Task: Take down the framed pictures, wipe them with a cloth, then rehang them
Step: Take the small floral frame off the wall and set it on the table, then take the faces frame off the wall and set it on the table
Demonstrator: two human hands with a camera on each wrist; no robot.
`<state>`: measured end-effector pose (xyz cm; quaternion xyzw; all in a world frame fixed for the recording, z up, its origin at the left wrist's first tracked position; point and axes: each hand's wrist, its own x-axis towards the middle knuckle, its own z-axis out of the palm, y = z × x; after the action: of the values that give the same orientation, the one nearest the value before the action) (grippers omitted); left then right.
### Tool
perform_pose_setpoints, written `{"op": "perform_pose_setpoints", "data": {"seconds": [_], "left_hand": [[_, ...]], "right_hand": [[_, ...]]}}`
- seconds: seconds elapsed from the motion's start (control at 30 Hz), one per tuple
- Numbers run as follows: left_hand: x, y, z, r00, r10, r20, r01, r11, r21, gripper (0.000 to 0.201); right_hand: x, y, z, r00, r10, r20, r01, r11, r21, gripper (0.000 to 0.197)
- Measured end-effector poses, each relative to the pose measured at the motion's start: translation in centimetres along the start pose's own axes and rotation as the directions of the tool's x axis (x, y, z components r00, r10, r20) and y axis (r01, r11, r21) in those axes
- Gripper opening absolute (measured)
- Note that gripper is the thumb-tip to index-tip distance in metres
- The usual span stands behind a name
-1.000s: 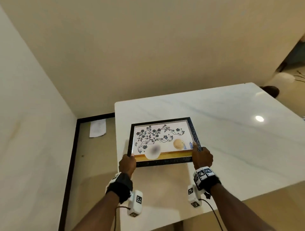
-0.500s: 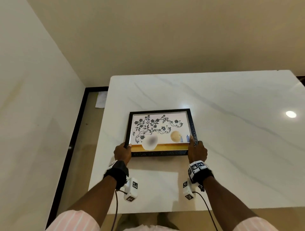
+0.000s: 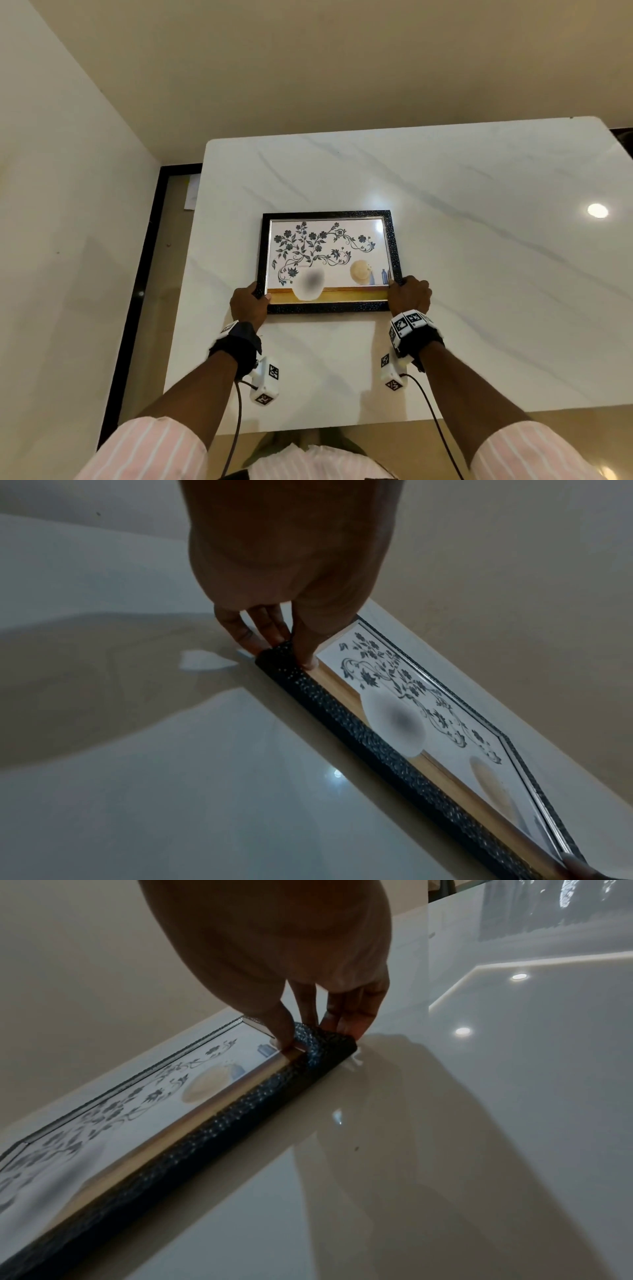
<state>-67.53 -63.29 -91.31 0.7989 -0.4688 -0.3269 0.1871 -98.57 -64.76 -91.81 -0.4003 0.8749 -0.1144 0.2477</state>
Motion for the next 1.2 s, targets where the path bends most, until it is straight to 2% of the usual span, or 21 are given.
{"op": "perform_pose_setpoints", "data": {"seconds": [0.23, 0.4, 0.57, 0.77, 0.97, 1.1, 1.2], "left_hand": [[0.2, 0.1, 0.2, 0.997, 0.046, 0.059, -0.042, 0.997, -0.067, 0.04], [0.8, -1.0, 1.0, 0.998, 0.042, 0.054, -0.044, 0.998, 0.034, 0.037], [1.6, -0.9, 2.0, 0.998, -0.03, 0.057, 0.025, 0.996, 0.091, 0.058], [0.5, 0.2, 1.9, 0.996, -0.055, 0.072, 0.046, 0.992, 0.12, 0.075], [-0.4, 0.2, 1.4, 0.993, -0.032, 0.115, 0.026, 0.998, 0.051, 0.098], [-0.8, -0.6, 1.4, 0.989, -0.015, 0.144, 0.013, 1.0, 0.018, 0.096], [-1.3, -1.4, 1.2, 0.994, 0.004, 0.114, -0.002, 1.0, -0.014, 0.093]], "right_hand": [[0.2, -0.6, 0.7, 0.999, -0.013, -0.041, 0.011, 0.999, -0.052, 0.031], [-0.5, -0.3, 1.6, 0.993, -0.081, -0.088, 0.069, 0.988, -0.138, 0.024], [-0.9, -0.2, 2.1, 0.986, -0.139, -0.093, 0.116, 0.968, -0.225, 0.027], [-0.7, -0.1, 2.1, 0.987, -0.153, -0.049, 0.136, 0.957, -0.256, 0.04], [-0.5, 0.2, 1.7, 0.987, -0.161, -0.014, 0.153, 0.958, -0.242, 0.046], [-1.3, -0.1, 2.0, 0.99, -0.139, -0.033, 0.128, 0.962, -0.241, 0.059], [-2.6, -0.5, 2.4, 0.989, -0.114, -0.099, 0.088, 0.969, -0.233, 0.059]]}}
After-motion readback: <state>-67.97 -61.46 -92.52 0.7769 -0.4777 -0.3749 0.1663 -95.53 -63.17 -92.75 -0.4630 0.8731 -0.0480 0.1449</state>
